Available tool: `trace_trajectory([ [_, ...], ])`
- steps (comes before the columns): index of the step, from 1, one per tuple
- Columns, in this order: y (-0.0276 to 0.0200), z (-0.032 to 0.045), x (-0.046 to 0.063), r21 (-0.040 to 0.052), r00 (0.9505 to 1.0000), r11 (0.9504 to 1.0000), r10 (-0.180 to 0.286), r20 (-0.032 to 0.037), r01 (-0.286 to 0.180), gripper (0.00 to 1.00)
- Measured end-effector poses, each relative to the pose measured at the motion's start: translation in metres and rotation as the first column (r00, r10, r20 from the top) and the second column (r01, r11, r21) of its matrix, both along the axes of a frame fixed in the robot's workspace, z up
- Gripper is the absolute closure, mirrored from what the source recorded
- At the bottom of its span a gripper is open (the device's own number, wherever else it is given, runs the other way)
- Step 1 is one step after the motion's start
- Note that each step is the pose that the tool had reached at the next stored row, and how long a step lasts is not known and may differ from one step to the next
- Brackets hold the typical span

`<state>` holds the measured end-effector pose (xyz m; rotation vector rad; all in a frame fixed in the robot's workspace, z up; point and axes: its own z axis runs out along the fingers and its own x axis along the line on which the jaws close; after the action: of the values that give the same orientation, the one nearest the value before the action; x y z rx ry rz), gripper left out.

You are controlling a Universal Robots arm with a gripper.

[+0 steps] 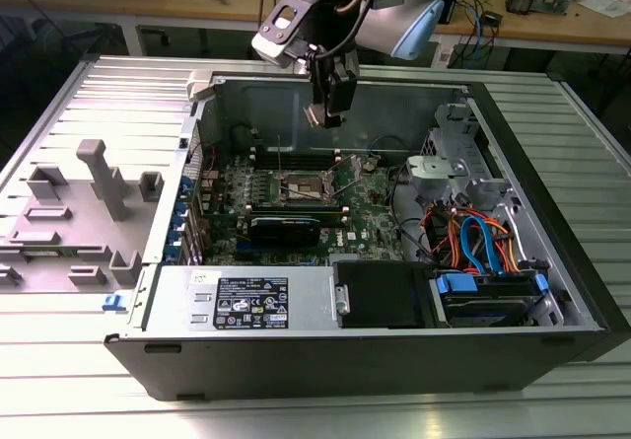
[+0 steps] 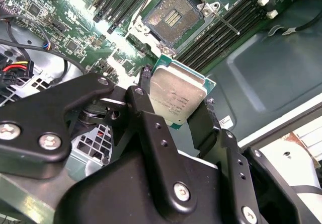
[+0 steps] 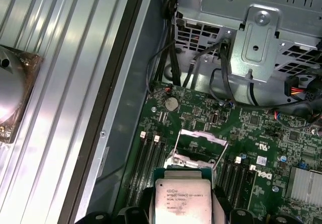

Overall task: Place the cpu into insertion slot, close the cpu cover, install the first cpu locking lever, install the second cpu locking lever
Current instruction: 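Place the cpu into insertion slot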

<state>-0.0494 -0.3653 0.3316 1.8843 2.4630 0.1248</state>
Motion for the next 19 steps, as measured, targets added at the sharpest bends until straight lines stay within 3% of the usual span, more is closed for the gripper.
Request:
trace_trajectory([
  [4, -0.0002, -0.0018, -0.0002, -0.0002, 0.9997, 0.9997, -0.023, -0.0002, 0.023, 0.45],
  [19, -0.0002, -0.0045, -0.0002, -0.0001, 0.9994, 0.9994, -0.035, -0.0001, 0.035, 0.45],
])
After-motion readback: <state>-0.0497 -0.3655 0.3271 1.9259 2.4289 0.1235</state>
